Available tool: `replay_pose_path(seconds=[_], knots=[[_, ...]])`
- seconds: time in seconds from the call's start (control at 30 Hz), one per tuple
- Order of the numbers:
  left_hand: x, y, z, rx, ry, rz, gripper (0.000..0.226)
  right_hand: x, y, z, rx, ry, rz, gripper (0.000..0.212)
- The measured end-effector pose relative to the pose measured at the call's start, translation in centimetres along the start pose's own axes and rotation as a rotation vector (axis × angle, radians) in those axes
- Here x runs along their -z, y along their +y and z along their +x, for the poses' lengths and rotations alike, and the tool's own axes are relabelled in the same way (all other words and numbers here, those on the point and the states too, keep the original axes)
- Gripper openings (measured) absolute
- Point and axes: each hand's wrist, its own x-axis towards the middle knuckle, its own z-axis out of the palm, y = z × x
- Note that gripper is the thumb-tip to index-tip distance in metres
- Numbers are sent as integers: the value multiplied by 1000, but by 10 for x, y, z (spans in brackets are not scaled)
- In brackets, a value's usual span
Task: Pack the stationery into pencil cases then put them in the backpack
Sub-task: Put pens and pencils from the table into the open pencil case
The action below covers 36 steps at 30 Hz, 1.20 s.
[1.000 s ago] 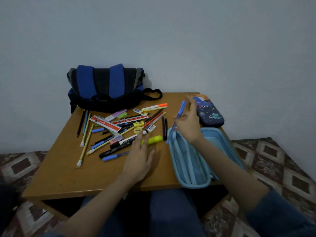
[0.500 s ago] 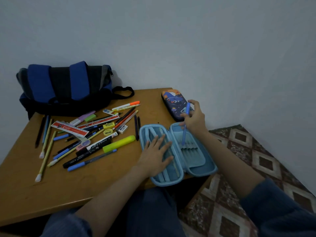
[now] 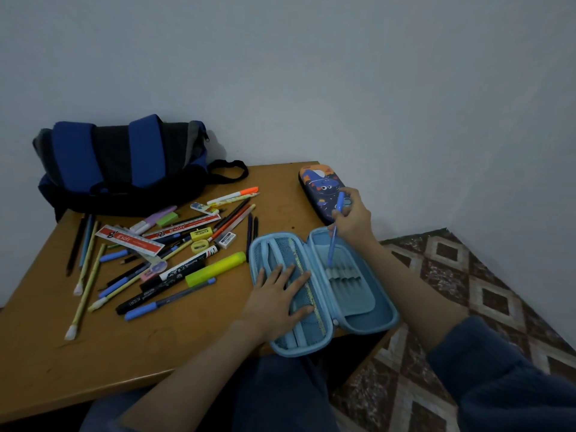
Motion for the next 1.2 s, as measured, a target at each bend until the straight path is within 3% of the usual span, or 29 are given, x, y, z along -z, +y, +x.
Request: replay_pose_path(seconds=[0.33,0.93,1.03,1.2], knots=[[2,-2,-1,-7,-7,-1,69,-15,-2,4,-134,-179,-117,41],[4,-11,1,15,-14,39,70,-23,-18,-16,-74,-495,-578,37],[4,-11,1,17,-18,46,70,-20,-13,-20,-106,-520,-567,46],[4,-11,0,17,-18,48,70,-13,-15,-21,-216,-542,-537,33]])
